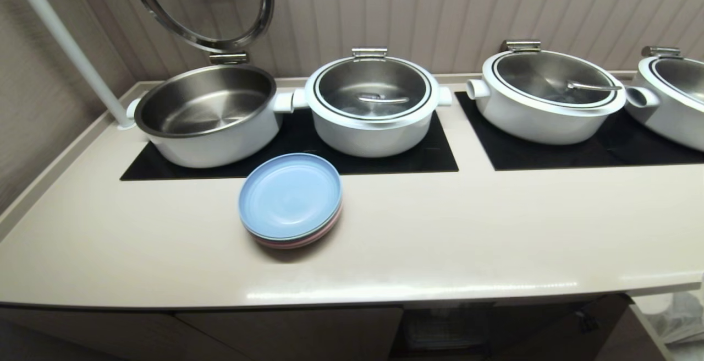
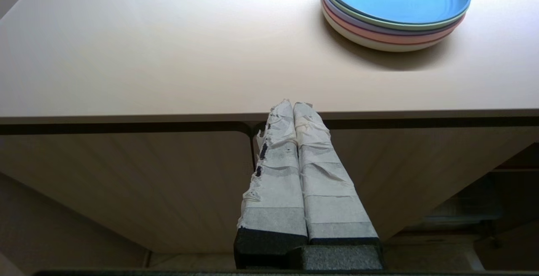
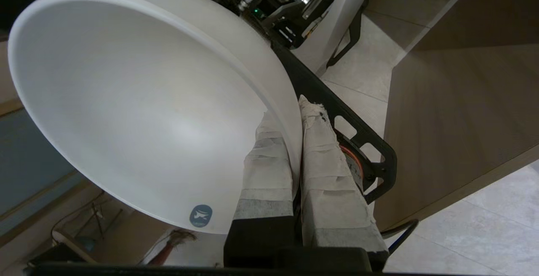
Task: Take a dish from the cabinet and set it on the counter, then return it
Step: Put it back into the cabinet
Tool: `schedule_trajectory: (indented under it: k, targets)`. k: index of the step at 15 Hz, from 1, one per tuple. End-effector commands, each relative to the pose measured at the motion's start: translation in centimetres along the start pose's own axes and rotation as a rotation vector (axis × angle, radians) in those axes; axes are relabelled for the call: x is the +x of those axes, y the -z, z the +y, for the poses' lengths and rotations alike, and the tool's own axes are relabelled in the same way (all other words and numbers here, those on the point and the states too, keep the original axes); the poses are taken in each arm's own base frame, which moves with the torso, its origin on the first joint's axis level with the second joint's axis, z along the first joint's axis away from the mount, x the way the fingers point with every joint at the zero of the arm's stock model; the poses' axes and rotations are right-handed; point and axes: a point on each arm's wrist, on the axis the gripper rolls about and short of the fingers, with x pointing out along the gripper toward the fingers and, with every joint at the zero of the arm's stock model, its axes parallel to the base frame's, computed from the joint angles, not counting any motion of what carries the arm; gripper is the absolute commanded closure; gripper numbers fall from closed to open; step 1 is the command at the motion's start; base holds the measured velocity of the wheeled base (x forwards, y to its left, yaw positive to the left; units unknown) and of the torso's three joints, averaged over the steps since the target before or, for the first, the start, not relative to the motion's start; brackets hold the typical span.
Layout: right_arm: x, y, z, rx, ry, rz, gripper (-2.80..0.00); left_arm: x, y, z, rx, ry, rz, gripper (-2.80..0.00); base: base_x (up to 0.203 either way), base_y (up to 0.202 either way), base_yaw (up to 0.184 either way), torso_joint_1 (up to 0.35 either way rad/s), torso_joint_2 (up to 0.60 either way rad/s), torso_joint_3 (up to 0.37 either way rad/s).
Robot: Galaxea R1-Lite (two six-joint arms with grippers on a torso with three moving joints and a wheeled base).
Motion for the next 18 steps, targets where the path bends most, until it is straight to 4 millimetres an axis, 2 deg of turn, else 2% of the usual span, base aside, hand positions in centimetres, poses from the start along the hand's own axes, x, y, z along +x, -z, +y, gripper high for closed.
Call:
schedule_trajectory:
  k: [1, 8, 14, 18]
  targets:
    - [0.1, 0.2, 0.1, -0.006, 0.007, 0.013, 0.0, 0.0, 0.0, 0.0, -0.001, 0.0, 0.0, 0.0, 0.0, 0.0, 0.0, 0.0, 0.0, 0.0]
    - [1.5, 1.2, -0.3, 0.002, 0.062, 0.093, 0.0, 0.0, 0.0, 0.0, -0.001, 0.0, 0.0, 0.0, 0.0, 0.0, 0.0, 0.0, 0.0, 0.0]
    - [2.8, 2.6, -0.1, -0.019, 0.044, 0.17, 0.0, 0.0, 0.0, 0.0, -0.001, 0.001, -0.001, 0.0, 0.0, 0.0, 0.0, 0.0, 0.0, 0.0]
    - [3.1, 2.6, -0.1, -0.021, 0.043, 0.172, 0.0, 0.0, 0.0, 0.0, -0.001, -0.001, 0.0, 0.0, 0.0, 0.0, 0.0, 0.0, 0.0, 0.0]
